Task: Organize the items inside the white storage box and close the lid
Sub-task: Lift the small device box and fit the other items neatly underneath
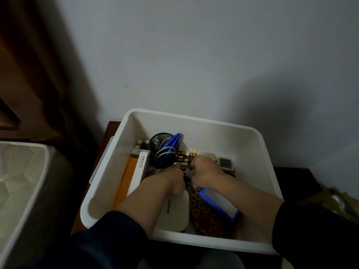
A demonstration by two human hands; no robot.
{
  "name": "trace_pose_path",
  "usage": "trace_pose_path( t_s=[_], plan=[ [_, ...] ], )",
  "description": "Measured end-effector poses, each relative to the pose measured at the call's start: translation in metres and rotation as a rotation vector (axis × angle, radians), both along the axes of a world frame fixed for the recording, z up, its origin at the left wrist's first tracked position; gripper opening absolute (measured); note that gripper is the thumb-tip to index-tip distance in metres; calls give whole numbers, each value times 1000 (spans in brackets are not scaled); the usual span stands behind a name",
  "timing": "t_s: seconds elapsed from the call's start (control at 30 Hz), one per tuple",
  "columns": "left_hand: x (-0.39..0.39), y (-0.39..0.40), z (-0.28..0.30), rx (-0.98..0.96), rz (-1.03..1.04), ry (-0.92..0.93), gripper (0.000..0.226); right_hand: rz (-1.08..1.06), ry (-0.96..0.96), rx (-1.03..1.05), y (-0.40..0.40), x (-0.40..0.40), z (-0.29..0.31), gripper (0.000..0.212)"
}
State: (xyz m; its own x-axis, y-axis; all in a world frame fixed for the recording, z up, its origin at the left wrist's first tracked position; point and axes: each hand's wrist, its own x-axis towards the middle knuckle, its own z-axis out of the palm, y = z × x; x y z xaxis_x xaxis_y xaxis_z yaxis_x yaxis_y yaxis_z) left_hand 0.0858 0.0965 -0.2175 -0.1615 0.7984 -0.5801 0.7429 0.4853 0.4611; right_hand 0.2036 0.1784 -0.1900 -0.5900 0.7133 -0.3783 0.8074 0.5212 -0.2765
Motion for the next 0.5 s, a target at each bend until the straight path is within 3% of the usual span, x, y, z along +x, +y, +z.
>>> trace_pose_path(
  t_s=[0.23, 0.5],
  plan=[
    [2, -1, 6, 1, 5, 8, 65, -75, 38, 29, -1, -9, 1, 14],
    [5, -5, 17, 45, -59, 28, 53, -41, 45, 43, 10, -1, 18, 16]
  ],
)
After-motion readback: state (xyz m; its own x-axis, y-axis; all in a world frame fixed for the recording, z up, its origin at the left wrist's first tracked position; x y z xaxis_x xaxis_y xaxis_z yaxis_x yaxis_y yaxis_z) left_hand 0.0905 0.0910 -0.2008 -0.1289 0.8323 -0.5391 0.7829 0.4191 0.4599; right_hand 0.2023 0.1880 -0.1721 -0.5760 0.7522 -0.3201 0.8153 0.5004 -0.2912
